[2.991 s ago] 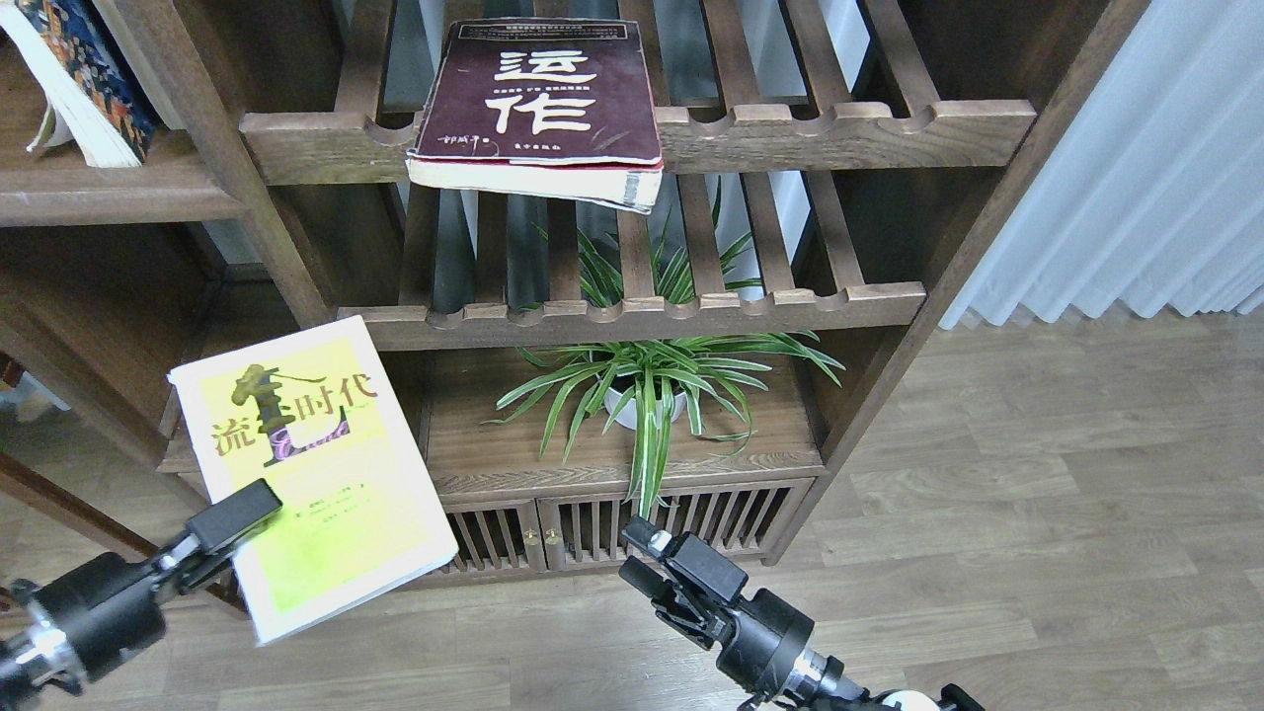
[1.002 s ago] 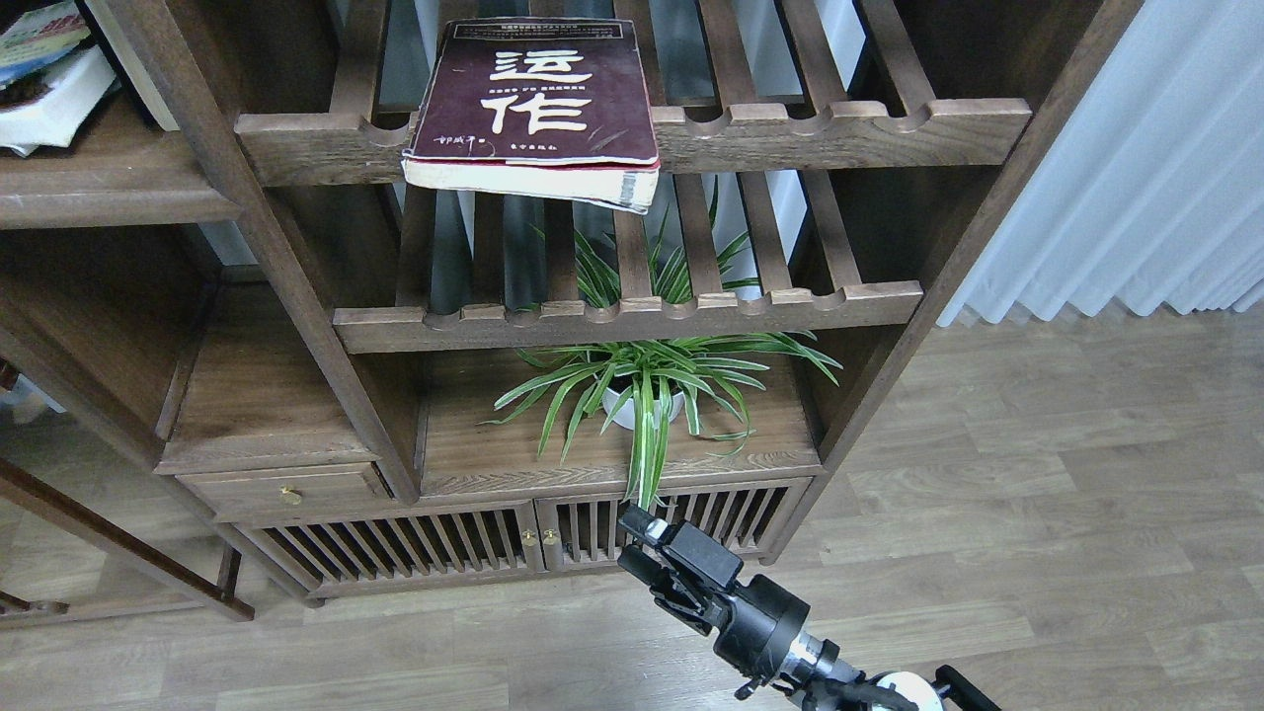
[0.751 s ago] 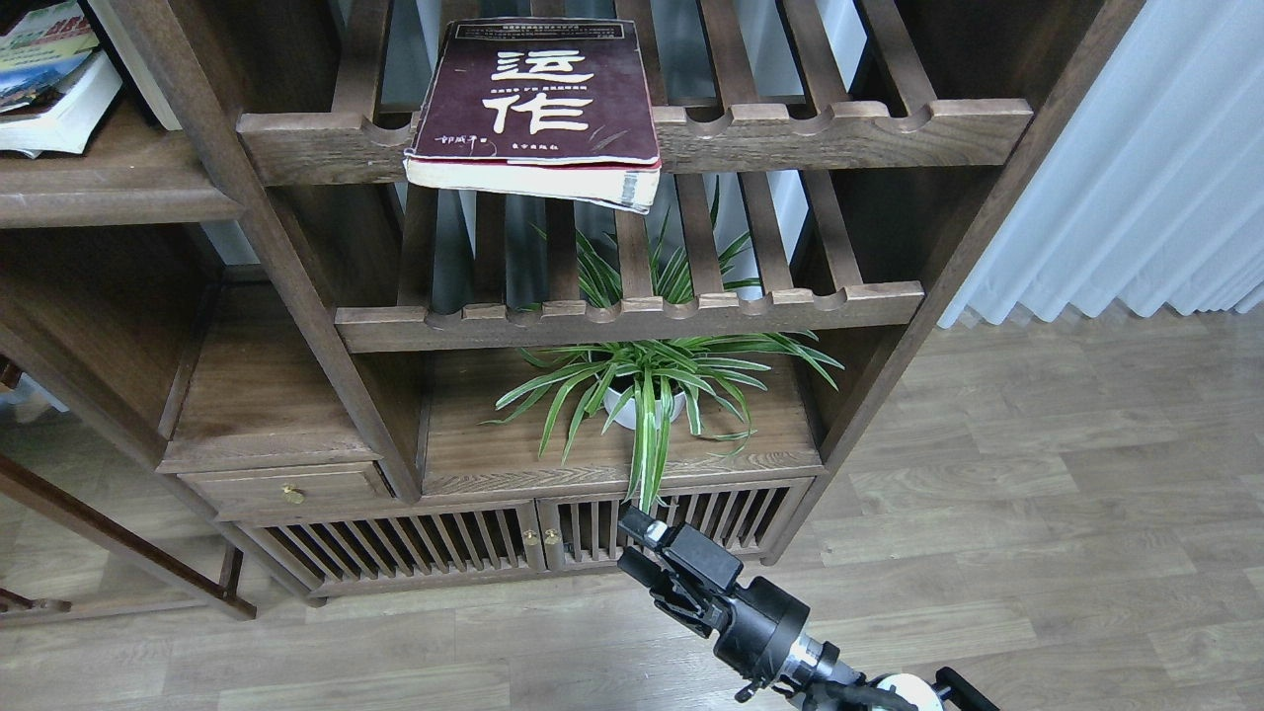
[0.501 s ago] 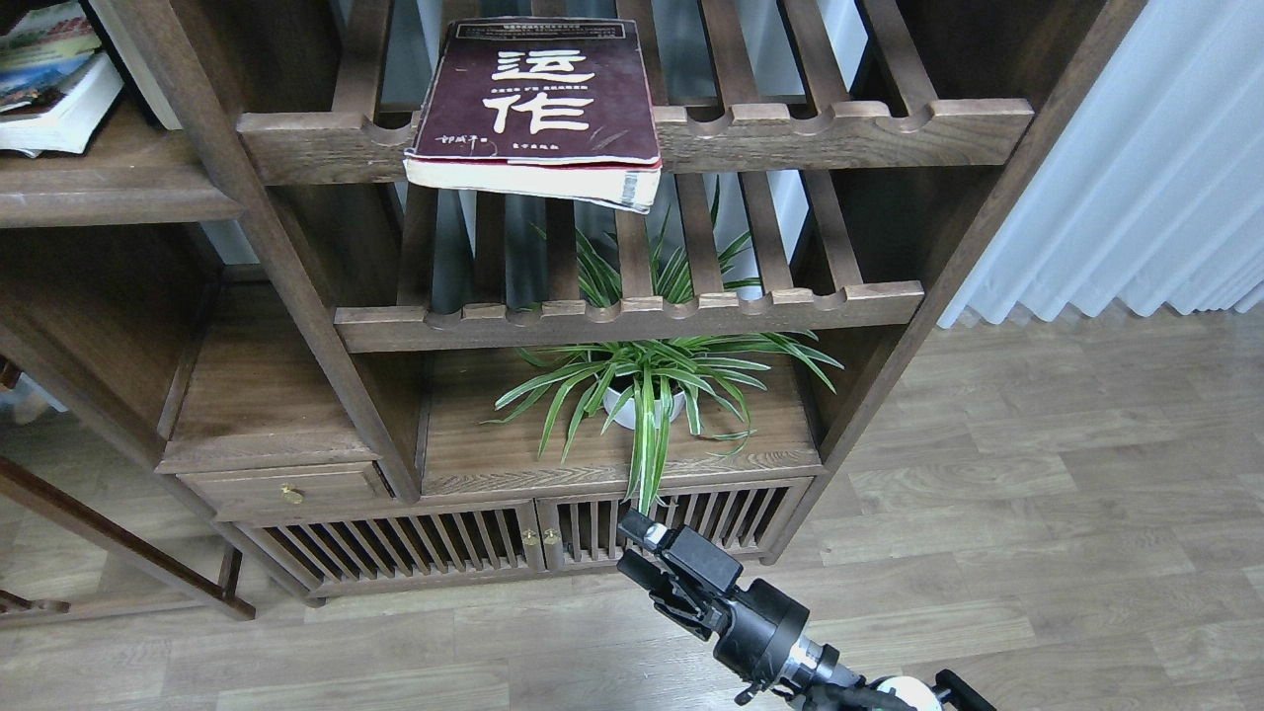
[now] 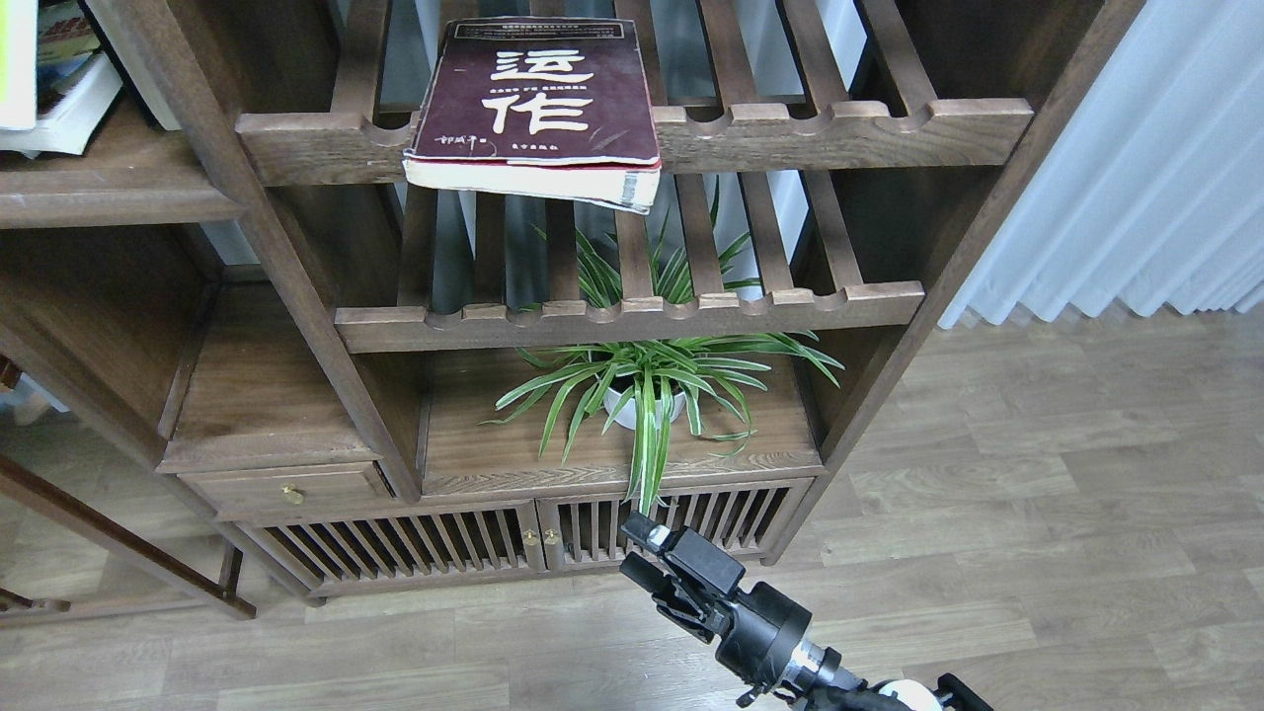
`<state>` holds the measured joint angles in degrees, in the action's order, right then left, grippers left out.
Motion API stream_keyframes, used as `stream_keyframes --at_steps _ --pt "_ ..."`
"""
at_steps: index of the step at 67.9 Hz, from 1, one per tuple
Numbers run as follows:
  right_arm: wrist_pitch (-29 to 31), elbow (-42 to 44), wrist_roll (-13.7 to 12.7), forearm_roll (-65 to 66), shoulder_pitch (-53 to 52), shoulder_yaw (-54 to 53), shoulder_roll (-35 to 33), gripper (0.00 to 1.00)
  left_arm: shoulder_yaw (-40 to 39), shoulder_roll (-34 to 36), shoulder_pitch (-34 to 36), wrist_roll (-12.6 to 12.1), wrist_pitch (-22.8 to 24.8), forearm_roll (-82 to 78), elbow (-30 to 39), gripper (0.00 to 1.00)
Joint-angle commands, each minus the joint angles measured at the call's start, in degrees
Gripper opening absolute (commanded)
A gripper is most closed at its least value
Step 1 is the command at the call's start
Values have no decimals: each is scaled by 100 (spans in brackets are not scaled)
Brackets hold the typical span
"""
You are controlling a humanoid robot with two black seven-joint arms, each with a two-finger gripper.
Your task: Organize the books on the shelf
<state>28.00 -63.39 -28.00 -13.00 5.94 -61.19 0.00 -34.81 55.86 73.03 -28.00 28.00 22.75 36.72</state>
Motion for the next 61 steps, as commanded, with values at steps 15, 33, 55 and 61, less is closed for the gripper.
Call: stream_keyframes --at_steps 15,33,55,61 --pt "0 2 0 -1 -14 -7 0 99 1 -681 256 0 0 -8 -552 21" --pt "0 11 0 -1 -14 -7 0 99 -17 -857 370 0 0 -518 -464 85" --pt "0 72 0 -1 -14 2 0 99 -17 -541 362 0 0 -544 423 99" --pt "0 72 0 -10 -14 2 0 99 9 -427 318 0 0 -570 669 99"
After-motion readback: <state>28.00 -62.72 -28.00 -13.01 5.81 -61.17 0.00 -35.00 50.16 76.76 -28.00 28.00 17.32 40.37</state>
